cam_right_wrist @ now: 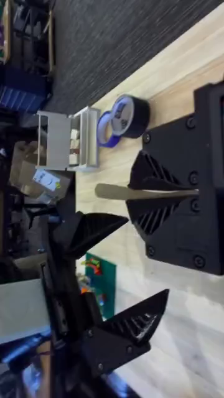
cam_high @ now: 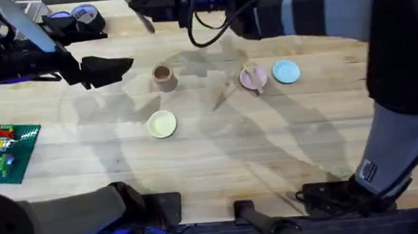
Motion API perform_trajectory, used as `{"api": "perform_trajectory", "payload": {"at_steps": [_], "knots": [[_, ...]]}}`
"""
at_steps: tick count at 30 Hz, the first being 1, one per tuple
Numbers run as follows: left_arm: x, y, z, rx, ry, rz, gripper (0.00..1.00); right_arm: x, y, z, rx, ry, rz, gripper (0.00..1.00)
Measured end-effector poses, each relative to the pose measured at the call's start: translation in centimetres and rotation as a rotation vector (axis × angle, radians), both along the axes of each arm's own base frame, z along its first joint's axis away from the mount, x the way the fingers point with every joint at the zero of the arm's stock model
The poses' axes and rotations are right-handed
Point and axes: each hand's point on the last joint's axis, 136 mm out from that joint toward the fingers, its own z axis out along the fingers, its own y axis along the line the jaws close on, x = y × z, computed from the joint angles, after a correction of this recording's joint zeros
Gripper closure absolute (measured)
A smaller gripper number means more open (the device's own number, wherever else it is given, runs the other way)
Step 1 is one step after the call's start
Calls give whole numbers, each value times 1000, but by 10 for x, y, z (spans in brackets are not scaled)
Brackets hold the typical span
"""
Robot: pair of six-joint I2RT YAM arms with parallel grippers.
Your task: Pick up a utensil and set it on the pink plate, then put the other utensil in the container.
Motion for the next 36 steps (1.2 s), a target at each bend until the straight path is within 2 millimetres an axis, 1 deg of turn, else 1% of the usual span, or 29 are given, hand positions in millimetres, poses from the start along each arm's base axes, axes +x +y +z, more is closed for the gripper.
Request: {"api": "perform_trajectory", "payload": {"at_steps": [5, 8, 10, 17, 22, 28, 36], "knots": [[1, 1, 0, 11, -13, -2, 8, -1, 4, 4, 79, -11, 22, 965], [2, 1, 0, 13, -15, -2, 8, -6, 1, 9, 127, -23, 46, 965], [2, 2, 0, 14, -14, -2, 8, -8, -1, 8, 138, -6, 58, 965], [2, 2, 0, 16, -15, -1, 8, -5, -15, -9, 124, 73, 50, 965], [2, 2, 0, 16, -14, -1, 8, 1, -22, -11, 134, 73, 36, 965], [2, 2, 0, 16, -14, -1, 8, 0, -21, -23, 191, 60, 53, 965], [2, 2, 0, 15, -14, -1, 8, -1, -21, -41, 248, 118, 63, 965]]}}
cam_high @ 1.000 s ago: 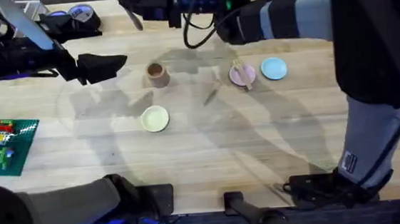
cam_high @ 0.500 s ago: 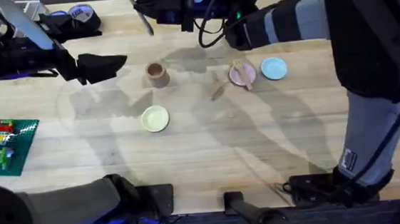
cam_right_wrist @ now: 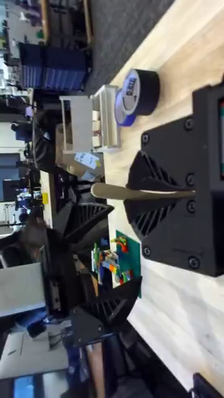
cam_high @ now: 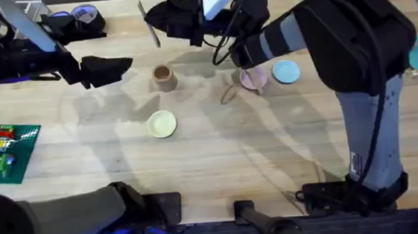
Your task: Pick up a utensil and set it on the pink plate, then put the other utensil in the container.
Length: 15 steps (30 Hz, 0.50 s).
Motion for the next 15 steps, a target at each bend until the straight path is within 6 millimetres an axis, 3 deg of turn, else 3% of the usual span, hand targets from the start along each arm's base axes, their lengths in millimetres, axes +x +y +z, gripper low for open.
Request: {"api": "perform_trajectory", "payload": {"at_steps": [15], "knots": [[-1, 0, 0, -3, 4, 0, 8, -13, 14, -13, -26, 69, 63, 966]]}}
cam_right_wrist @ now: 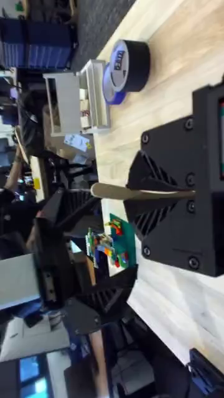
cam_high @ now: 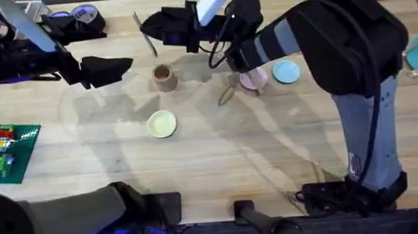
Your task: Pick up a utensil and set it on the pink plate, then put the other utensil in the container.
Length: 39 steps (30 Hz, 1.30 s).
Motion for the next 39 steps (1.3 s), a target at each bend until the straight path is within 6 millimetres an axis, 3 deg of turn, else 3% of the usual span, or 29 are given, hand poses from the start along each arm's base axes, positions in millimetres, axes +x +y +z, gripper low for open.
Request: {"api": "perform_trajectory", "payload": {"at_steps": [6, 39], "knots": [[0, 0, 0, 0, 0, 0, 8, -3, 2, -18, -29, 25, 26, 966], [0, 0, 0, 0, 0, 0, 8, 2, 9, -76, -209, 149, 39, 967]]}}
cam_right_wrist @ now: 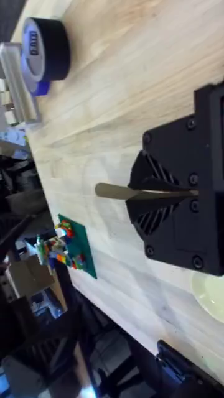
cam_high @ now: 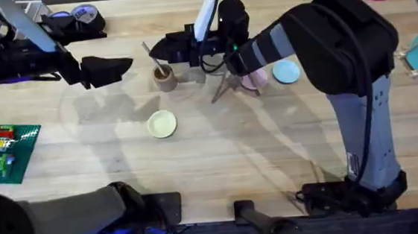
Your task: Pick up a utensil and set it on the pink plate, then put the other utensil in the container.
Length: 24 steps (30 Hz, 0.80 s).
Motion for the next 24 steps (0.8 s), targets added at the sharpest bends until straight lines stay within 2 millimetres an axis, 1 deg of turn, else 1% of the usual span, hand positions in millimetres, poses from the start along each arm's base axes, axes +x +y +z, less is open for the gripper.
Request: {"api": "perform_trajectory", "payload": {"at_steps": [6, 13, 20, 21, 24], "knots": [[0, 0, 0, 0, 0, 0, 8, -1, 0, -4, -12, 2, 4, 967], [0, 0, 0, 0, 0, 0, 8, -4, 0, -13, -42, 20, 24, 967], [0, 0, 0, 0, 0, 0, 8, -5, 0, -15, -46, 15, 29, 967], [0, 0, 0, 0, 0, 0, 8, -5, 0, -15, -47, 16, 29, 958], [0, 0, 0, 0, 0, 0, 8, -5, 0, -15, -47, 16, 30, 886]]}}
